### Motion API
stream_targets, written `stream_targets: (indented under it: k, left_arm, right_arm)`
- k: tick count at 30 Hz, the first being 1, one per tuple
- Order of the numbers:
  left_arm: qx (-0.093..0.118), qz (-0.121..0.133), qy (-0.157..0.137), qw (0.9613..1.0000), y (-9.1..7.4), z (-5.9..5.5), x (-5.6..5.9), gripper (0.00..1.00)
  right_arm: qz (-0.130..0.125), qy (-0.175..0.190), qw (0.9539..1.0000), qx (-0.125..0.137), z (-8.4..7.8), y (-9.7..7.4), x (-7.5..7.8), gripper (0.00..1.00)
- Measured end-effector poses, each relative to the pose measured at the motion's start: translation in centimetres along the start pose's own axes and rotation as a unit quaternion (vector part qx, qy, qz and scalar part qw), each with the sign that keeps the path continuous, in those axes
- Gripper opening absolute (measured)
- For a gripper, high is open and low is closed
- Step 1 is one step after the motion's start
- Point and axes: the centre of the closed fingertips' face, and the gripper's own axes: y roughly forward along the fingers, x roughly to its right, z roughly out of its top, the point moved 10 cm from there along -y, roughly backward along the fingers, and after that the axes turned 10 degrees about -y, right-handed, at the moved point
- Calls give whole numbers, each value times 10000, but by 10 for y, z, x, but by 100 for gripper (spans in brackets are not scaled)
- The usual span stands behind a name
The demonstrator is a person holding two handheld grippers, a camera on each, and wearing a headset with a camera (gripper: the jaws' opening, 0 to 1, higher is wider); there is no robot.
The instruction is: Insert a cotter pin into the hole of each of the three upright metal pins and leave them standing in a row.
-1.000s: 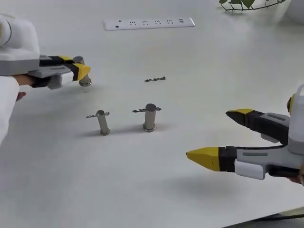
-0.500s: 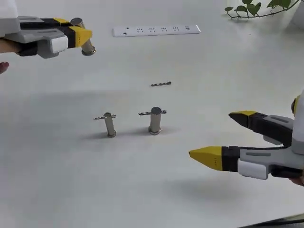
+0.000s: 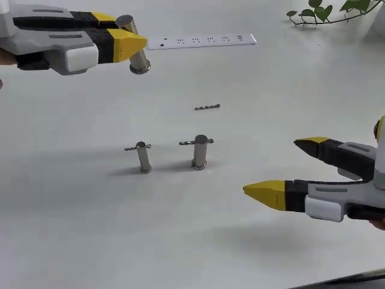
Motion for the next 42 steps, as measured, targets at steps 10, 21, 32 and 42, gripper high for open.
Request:
stream_targets:
  k: [10,21,32,42]
  left_arm:
    - [-223,-336,-209,9990,10,-33,26,9]
    - [-598,-657,-118,9960,25,-63,67,9]
    - [-1000,-752,-76,9921,39,-85,84,10]
    - [-1199,-785,-130,9896,45,-107,88,10]
  right_arm:
    - [-1,11,10000,43,2,0,-1,87]
    - [18,19,10000,67,2,1,-2,87]
    - [-57,6,10000,80,2,-1,-2,87]
    - [-90,22,9999,89,2,-2,-2,86]
